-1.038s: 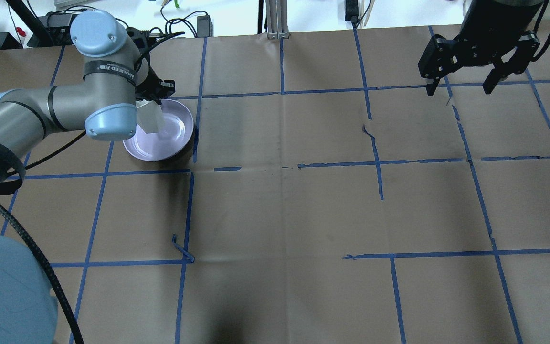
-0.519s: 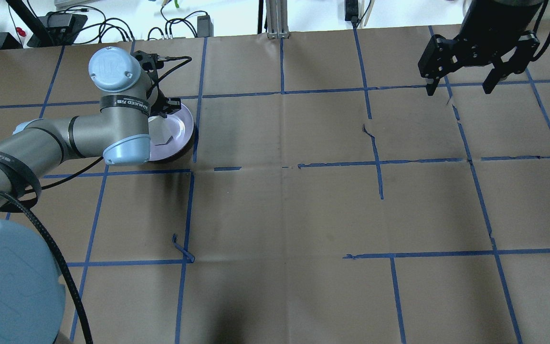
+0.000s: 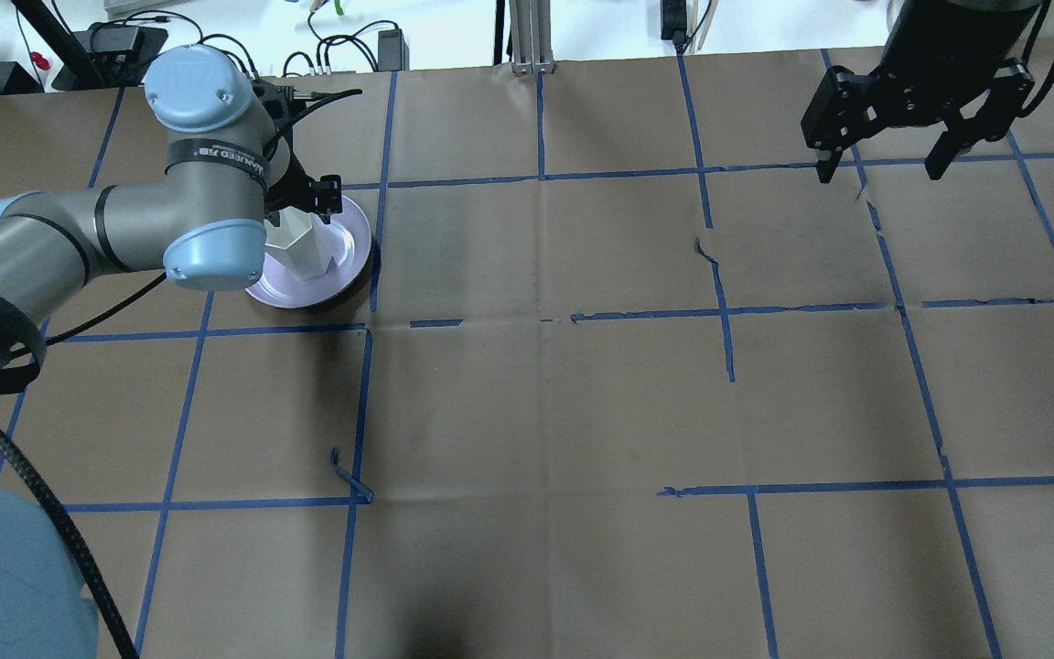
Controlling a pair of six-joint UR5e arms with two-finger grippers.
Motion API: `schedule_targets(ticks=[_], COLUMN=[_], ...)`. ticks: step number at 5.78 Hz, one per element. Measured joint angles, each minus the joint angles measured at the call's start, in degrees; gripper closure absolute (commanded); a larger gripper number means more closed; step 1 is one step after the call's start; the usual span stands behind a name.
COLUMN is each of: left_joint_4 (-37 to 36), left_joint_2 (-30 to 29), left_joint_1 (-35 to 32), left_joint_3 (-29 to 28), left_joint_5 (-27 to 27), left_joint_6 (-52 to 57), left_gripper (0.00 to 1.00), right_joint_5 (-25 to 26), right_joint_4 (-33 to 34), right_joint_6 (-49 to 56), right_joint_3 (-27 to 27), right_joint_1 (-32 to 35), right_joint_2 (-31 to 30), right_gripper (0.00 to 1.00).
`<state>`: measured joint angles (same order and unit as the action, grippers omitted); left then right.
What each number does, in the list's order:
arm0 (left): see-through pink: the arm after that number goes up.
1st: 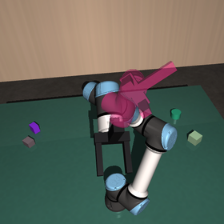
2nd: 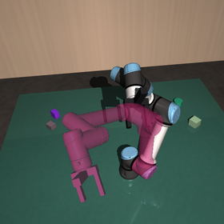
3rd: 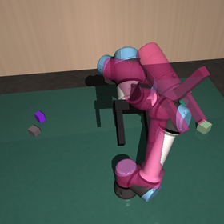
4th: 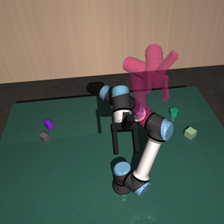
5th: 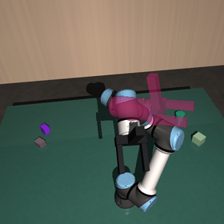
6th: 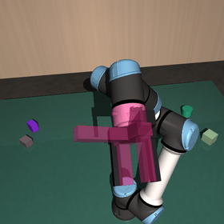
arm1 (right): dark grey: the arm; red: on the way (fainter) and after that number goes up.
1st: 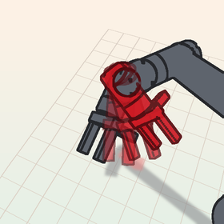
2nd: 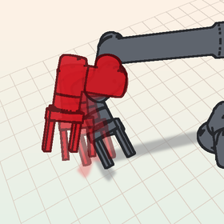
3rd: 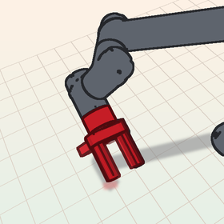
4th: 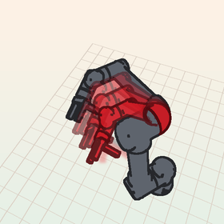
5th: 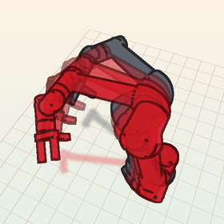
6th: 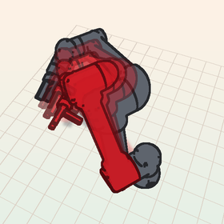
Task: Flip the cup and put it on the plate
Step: 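Lower the cup onto the plate and open the left gripper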
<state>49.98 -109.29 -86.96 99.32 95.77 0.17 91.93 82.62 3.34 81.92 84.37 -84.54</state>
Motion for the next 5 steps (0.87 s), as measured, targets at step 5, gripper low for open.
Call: schedule_targets(ticks=[5], left_joint_4=[39.4], left_joint_2=[17.6], left_joint_1=[-4.2], left_joint_3=[-7.6], left_joint_5=[-7.5], left_joint_6=[-6.8], left_gripper=[0.01], right_joint_5=[0.0], right_joint_4=[0.0], right_joint_6=[0.0], right_joint_3=[0.0], right_joint_1=[0.0], right_joint_2=[0.0], right_gripper=[0.00])
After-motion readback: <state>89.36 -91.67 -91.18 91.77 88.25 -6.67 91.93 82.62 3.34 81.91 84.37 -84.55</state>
